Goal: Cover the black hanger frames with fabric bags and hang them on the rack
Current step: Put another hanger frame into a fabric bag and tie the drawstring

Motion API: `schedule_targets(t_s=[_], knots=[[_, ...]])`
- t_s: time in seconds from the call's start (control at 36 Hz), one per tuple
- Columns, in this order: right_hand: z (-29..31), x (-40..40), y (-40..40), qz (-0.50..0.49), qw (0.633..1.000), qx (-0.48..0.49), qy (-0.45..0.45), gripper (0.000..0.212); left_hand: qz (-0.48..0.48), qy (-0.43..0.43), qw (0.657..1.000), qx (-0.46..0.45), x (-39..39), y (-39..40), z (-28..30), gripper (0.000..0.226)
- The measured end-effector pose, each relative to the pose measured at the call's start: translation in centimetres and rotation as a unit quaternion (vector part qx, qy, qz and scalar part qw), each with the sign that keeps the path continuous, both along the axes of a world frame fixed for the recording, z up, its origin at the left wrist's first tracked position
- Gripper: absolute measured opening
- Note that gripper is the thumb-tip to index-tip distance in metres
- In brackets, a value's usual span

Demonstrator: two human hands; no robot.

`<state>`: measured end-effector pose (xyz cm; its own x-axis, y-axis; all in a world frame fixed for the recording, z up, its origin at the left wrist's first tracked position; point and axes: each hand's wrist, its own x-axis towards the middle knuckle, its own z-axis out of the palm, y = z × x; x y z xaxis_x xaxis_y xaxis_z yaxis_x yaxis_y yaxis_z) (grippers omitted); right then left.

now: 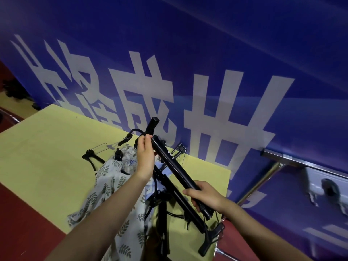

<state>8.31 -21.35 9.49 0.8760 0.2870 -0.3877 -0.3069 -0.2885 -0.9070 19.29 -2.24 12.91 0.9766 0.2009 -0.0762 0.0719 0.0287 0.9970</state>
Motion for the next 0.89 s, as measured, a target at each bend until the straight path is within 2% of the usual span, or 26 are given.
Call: schedule_targets(t_s=[0.08,0.28,0.33,0.39,0.47,0.69,0.89], knots=[[0.0,0.0,0.0,0.003,1.0,0.0,0.0,0.016,0.003,0.004,1.0,-0.016,0.2,0.3,-0.1,0.026],[0.0,0.4,0.2,-0.001,1.0,0.003,0.008,0.018,0.032,0.003,0.998,-0.055,0.8,0.2,-1.0,0.035],[-0.1,0.4,0.2,0.0,1.0,0.012,0.012,0.018,0.044,0.01,0.997,-0.067,1.1,0.1,-1.1,0.027],[-0.1,0.3,0.2,0.001,1.0,0.027,0.015,0.018,0.069,0.022,0.992,-0.108,1.4,0.1,-0.9,0.019],[-0.1,0.2,0.1,0.007,0.999,0.035,0.015,0.017,0.08,0.038,0.984,-0.156,1.6,0.2,-0.2,0.025],[0.4,0.4,-0.3,0.029,0.999,0.032,0.027,0.019,0.052,0.026,0.992,-0.11,1.7,0.7,-1.0,0.044],[0.6,0.2,-0.4,0.036,0.998,0.034,0.026,0.015,0.034,0.05,0.985,-0.16,1.8,1.4,-1.0,0.046]])
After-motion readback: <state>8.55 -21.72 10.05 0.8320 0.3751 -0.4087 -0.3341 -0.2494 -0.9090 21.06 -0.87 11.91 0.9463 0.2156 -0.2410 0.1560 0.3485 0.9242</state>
